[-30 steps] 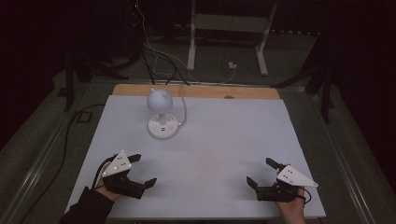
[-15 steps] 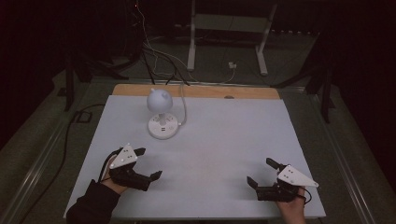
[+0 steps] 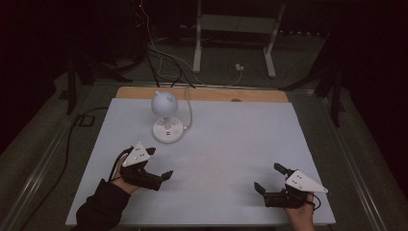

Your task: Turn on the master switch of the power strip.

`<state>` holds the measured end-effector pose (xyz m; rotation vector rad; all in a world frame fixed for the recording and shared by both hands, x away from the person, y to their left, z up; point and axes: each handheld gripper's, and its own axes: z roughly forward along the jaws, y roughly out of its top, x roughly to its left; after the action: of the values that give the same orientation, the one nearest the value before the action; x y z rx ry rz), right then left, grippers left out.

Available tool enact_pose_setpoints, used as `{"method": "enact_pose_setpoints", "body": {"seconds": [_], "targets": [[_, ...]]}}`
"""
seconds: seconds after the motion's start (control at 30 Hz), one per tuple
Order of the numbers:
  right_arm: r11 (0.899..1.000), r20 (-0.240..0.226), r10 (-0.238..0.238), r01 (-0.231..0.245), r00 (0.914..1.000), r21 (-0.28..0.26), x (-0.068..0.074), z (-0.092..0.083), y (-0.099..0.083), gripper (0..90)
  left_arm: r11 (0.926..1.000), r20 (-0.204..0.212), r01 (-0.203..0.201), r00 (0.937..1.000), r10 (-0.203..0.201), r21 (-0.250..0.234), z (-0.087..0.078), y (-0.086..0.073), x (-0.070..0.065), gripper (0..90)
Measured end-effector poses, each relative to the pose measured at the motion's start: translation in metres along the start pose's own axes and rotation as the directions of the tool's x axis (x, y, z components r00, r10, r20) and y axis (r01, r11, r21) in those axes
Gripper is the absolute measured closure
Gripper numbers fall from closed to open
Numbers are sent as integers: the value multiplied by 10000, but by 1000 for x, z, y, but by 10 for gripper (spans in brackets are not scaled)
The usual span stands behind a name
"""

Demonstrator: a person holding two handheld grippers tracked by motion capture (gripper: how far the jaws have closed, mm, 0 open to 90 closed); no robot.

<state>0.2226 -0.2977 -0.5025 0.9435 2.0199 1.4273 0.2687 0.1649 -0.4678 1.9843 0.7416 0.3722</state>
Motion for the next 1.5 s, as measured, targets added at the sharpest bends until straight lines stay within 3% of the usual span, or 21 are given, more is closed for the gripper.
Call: {"method": "enact_pose_setpoints", "body": {"seconds": [0.4, 0.67, 0.7, 0.93, 1.3, 1.37, 1.5], "targets": [[10000, -30, 12, -12, 10000, -11, 0, 0, 0, 0, 9998, -240, 123, 9996, -126, -143, 18, 10, 2, 1], [10000, -67, -9, 9, 10000, -46, 1, 0, 0, 0, 9996, -711, 154, 9973, -171, -241, 32, 14, 3, 1], [10000, -58, -29, 29, 10000, -59, 1, 0, 1, 0, 9993, -928, 269, 9953, -293, -273, 36, 14, 2, 1], [10000, -73, -55, 54, 10000, -73, 1, 0, 1, 0, 9989, -1316, 441, 9902, -458, -158, 47, 15, 3, 1], [9999, -105, -97, 96, 9999, -94, 2, 0, 1, 0, 9981, -1762, 593, 9824, -613, -162, 62, 22, 1, 2], [9999, -107, -90, 89, 9999, -88, 2, 0, 1, 0, 9985, -1977, 539, 9787, -551, -115, 65, 23, 1, 2], [9999, -118, -87, 86, 9999, -104, 2, -1, 1, 0, 9981, -2014, 584, 9776, -608, -178, 69, 25, 1, 2]]}}
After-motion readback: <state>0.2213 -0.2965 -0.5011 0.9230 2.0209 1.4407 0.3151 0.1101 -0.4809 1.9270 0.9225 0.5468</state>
